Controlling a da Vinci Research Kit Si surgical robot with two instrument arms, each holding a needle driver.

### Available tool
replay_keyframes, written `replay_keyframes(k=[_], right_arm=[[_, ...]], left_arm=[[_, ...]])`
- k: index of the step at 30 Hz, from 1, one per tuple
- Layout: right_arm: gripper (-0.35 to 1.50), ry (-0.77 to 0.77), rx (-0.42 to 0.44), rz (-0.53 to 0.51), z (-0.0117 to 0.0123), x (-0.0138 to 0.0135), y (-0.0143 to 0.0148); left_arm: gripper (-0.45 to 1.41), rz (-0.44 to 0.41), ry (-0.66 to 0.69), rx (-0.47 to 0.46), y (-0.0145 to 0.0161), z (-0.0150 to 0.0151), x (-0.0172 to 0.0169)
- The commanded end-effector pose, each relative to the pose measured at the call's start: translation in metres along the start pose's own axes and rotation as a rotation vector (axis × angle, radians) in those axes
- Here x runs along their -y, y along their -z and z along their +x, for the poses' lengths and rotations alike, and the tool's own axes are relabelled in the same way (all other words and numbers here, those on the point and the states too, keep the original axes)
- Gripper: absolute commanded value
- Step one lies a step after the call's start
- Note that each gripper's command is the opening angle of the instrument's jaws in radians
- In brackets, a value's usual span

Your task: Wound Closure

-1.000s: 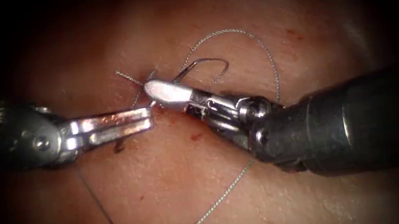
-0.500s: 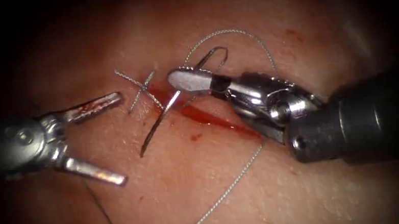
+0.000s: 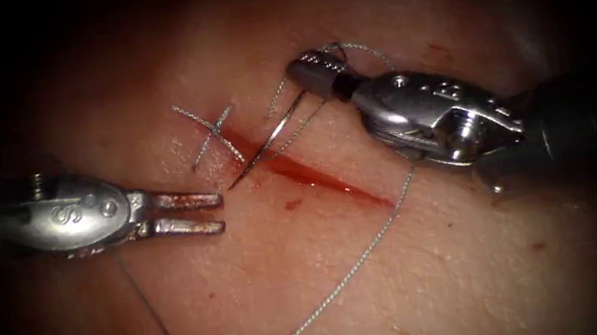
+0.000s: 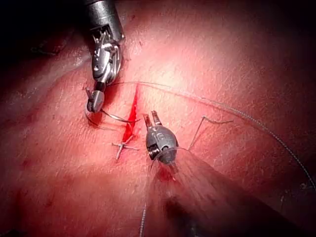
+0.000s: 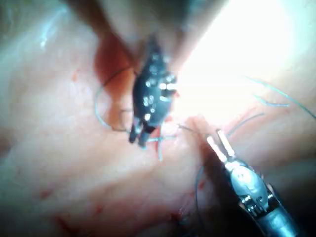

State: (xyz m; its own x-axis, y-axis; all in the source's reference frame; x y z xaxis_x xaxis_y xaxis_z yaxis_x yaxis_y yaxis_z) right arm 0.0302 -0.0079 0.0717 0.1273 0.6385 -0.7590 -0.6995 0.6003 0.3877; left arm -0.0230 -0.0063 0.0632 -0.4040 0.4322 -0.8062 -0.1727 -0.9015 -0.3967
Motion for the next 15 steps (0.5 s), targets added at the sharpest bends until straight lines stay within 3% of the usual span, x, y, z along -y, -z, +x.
replay_keyframes(k=[1, 8, 15], right_arm=[[-0.35, 0.051, 0.002, -0.004, -0.0004, 0.0001, -0.0007], [-0.35, 0.297, 0.025, -0.002, -0.0004, -0.0003, -0.0021], [-0.35, 0.389, 0.032, -0.020, -0.0006, -0.0008, -0.0029]], left_arm=[[-0.21, -0.002, 0.005, 0.011, -0.0010, -0.0010, 0.0000], [-0.28, 0.002, 0.010, 0.029, -0.0017, -0.0028, 0.0003], [-0.31, 0.006, 0.007, 0.036, -0.0021, -0.0032, 0.0002]])
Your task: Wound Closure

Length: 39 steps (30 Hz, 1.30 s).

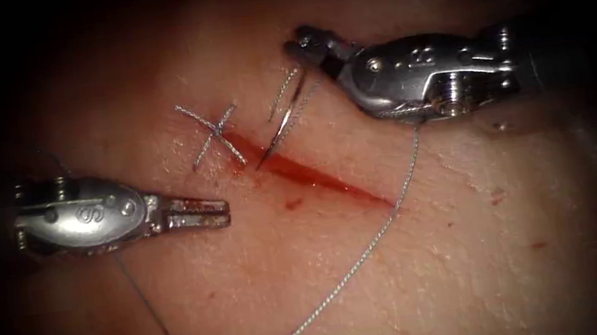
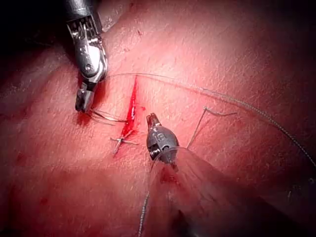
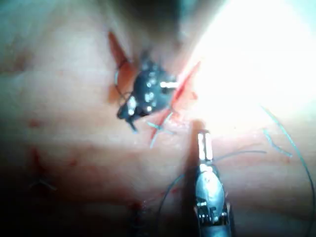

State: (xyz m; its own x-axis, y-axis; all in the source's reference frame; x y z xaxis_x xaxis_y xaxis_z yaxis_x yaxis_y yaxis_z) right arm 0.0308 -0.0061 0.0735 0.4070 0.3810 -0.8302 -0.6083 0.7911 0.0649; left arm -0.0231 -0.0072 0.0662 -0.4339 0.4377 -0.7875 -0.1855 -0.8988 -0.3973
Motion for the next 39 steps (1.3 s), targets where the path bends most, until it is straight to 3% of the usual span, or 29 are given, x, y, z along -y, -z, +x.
replay_keyframes(k=[1, 11, 13, 21, 28, 39], right_arm=[[-0.35, 0.014, 0.001, -0.004, -0.0004, 0.0008, -0.0007], [-0.35, 0.135, 0.016, -0.043, -0.0010, 0.0010, -0.0014], [-0.35, 0.153, 0.022, -0.041, -0.0014, 0.0012, -0.0015], [-0.35, 0.168, 0.022, -0.039, -0.0018, 0.0012, -0.0013], [-0.35, 0.181, 0.019, -0.033, -0.0020, 0.0009, -0.0005], [-0.35, 0.194, 0.021, -0.030, -0.0021, 0.0009, -0.0003]], left_arm=[[-0.31, -0.004, 0.000, 0.001, -0.0008, -0.0004, -0.0003], [-0.31, -0.006, 0.000, 0.003, -0.0013, -0.0004, -0.0004], [-0.25, -0.003, 0.002, 0.003, -0.0016, -0.0002, -0.0001], [-0.23, 0.018, 0.042, 0.009, -0.0040, 0.0000, 0.0026], [-0.33, 0.022, 0.045, 0.082, -0.0054, -0.0014, 0.0063], [-0.30, 0.038, 0.043, 0.178, -0.0085, -0.0053, 0.0072]])
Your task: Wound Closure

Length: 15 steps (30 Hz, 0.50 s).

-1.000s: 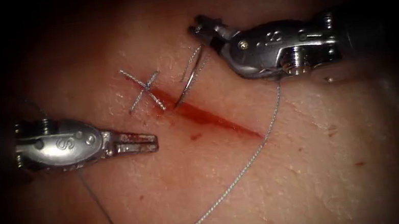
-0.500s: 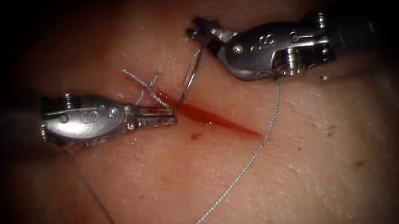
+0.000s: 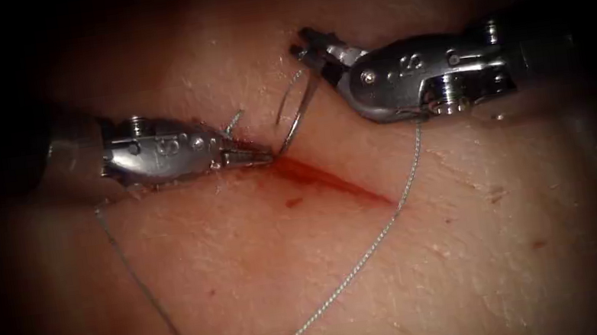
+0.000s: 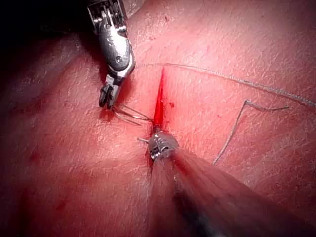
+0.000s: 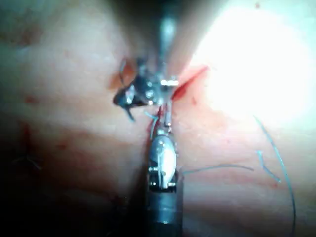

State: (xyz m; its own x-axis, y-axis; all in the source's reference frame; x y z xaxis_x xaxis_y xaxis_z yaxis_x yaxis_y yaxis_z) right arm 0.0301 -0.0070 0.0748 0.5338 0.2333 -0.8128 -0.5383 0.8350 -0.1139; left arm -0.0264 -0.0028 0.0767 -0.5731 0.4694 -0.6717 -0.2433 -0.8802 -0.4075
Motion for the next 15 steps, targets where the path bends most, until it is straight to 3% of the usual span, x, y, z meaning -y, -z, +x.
replay_keyframes(k=[1, 15], right_arm=[[-0.35, -0.001, -0.001, 0.002, -0.0002, 0.0008, -0.0004], [-0.35, 0.042, -0.008, -0.012, 0.0000, 0.0007, -0.0006]], left_arm=[[-0.31, -0.007, -0.004, 0.008, -0.0010, -0.0004, -0.0001], [-0.35, -0.060, 0.025, 0.117, 0.0012, -0.0018, -0.0004]])
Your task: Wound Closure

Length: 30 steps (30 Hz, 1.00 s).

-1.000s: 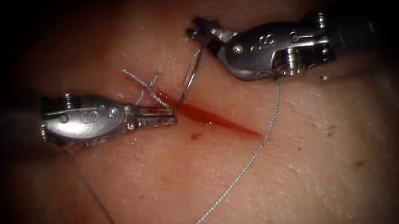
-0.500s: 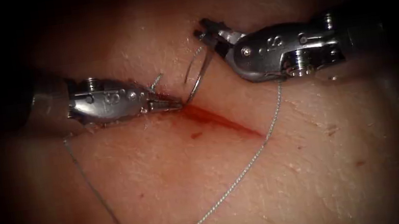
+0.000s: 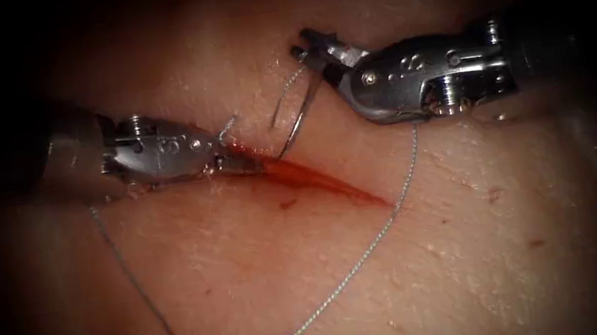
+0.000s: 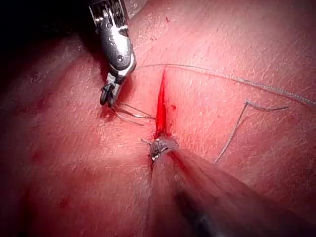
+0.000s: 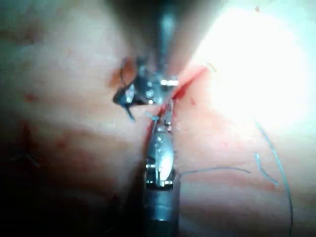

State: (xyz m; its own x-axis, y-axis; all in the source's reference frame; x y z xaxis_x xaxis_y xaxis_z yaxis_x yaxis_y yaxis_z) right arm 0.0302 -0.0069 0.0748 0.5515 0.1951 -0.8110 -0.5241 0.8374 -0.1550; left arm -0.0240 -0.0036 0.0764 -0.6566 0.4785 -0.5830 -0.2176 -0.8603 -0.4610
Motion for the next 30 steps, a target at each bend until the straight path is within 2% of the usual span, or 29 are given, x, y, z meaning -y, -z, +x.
replay_keyframes(k=[1, 12, 30], right_arm=[[-0.35, 0.006, -0.001, 0.000, 0.0000, 0.0008, -0.0007], [-0.35, 0.035, 0.001, -0.011, -0.0004, 0.0025, -0.0015], [-0.35, 0.057, -0.003, -0.006, -0.0014, 0.0041, -0.0030]], left_arm=[[-0.35, -0.006, -0.004, -0.002, -0.0006, -0.0003, -0.0004], [-0.23, -0.019, 0.003, -0.004, 0.0004, 0.0003, -0.0024], [-0.18, -0.041, -0.002, -0.006, 0.0017, -0.0001, -0.0047]])
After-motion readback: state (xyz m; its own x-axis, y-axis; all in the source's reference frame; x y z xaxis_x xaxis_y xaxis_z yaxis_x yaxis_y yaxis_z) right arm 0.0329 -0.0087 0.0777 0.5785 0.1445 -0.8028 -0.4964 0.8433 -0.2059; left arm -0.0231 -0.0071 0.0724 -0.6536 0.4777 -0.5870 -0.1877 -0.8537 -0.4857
